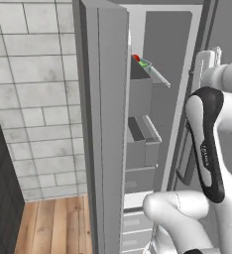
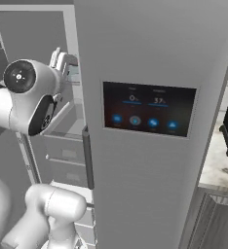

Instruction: Take the tomato and eggplant out of the freezer and place them in the tupperware container on the counter. Then put the tupperware containing the vegetables back in the freezer.

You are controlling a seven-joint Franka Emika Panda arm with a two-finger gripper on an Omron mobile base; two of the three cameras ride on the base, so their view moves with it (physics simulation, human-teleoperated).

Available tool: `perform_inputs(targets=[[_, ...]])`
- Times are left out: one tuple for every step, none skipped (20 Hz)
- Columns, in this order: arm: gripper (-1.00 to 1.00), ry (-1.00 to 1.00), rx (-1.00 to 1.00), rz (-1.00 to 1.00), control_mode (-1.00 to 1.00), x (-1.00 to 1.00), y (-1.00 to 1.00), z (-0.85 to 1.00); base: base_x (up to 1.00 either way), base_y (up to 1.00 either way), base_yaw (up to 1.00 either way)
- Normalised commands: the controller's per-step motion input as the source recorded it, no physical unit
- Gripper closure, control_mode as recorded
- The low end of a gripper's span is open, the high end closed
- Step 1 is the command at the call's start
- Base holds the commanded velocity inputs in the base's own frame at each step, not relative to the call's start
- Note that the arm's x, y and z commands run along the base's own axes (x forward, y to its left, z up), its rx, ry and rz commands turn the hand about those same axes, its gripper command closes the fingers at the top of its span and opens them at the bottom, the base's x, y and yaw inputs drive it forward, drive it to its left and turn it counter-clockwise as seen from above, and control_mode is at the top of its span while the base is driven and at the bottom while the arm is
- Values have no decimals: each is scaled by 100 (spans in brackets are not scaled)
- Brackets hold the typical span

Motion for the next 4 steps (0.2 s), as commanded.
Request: perform_inputs(targets=[[-100,0,0,1,-100,-100,0,0,0,0,0],[-100,0,0,0,-100,-100,-9,0,0,0,0],[-100,0,2,0,-100,-100,-32,0,0,0,0],[-100,-2,3,0,-100,-100,-41,0,0,0,0]])
